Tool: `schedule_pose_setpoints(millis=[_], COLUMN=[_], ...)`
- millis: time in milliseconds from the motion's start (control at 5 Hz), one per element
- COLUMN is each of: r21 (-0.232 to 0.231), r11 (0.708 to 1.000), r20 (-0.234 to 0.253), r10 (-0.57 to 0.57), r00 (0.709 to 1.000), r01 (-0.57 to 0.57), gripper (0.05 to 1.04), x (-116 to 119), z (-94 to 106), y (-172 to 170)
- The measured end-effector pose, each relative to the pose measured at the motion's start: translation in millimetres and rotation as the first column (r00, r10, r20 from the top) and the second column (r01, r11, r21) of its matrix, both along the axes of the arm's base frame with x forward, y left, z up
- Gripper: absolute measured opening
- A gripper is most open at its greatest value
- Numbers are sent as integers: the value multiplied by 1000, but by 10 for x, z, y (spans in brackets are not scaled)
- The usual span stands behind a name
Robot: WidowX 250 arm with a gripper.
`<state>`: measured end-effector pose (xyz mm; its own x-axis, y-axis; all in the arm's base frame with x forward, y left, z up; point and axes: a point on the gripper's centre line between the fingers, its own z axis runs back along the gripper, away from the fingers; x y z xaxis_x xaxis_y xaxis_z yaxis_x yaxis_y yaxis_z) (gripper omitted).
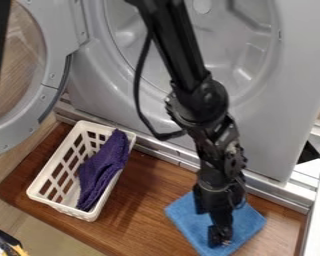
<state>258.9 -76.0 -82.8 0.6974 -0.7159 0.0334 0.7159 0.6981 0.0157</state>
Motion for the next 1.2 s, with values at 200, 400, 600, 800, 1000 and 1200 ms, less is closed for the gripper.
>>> schedule_pose_setpoints(millis=[200, 400, 600, 800, 1000, 1200], r21=[2, 1, -13, -8, -17, -12], r11=[996, 987, 980, 979, 979, 981], r20=[7, 5, 11, 11, 19, 22], r10=[93, 158, 200, 202, 206, 193], r00=[996, 987, 980, 979, 978, 981], r01=[-93, -158, -200, -202, -205, -193], gripper=[1001, 1001, 1001, 1001, 1001, 1001], x=[-75, -190, -217, -236, -235, -235], z=[10, 7, -5, -2, 4, 17], y=[284, 430, 501, 539, 536, 532])
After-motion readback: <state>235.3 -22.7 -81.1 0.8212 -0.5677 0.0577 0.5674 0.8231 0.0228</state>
